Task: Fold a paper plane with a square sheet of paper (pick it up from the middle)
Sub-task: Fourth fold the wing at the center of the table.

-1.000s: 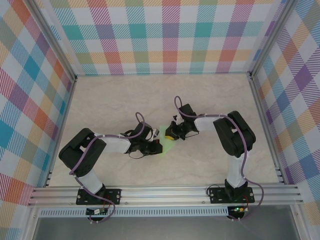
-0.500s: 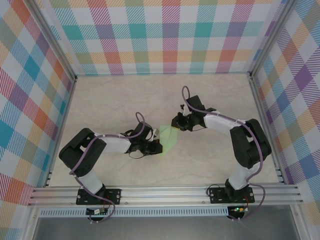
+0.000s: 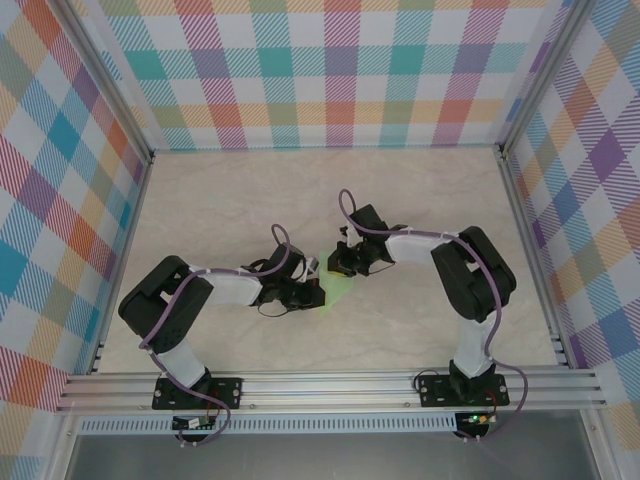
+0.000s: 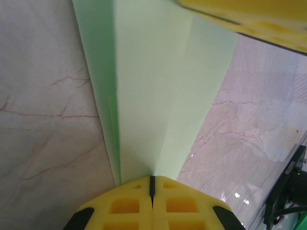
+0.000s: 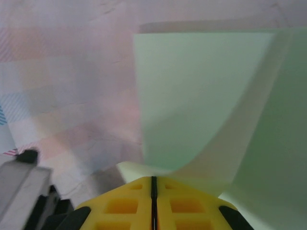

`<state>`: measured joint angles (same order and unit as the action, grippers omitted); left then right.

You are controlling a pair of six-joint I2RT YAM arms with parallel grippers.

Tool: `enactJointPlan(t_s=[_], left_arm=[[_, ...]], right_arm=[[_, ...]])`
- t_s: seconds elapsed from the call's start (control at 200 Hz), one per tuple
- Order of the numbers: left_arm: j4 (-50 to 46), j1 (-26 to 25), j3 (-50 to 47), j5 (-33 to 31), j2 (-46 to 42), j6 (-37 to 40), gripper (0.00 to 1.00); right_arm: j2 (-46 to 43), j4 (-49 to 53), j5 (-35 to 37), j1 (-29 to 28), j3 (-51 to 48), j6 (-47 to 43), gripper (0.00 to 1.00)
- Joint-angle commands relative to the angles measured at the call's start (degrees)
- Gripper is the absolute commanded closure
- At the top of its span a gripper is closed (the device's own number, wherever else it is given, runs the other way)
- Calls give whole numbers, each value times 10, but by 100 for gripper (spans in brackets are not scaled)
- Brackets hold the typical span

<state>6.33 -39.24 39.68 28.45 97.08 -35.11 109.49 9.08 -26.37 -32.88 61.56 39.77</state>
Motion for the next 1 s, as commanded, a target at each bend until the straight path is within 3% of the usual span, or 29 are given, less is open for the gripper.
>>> enactJointPlan(t_s=[0.0,0.995], left_arm=[[-82,-1,-20,-51,49,13,100],[-90,-1,-28,-50,55,25,100]], right_arm=[[22,-10,12,7,17,-12,92],[78,-47,-10,92,52,-6,91]])
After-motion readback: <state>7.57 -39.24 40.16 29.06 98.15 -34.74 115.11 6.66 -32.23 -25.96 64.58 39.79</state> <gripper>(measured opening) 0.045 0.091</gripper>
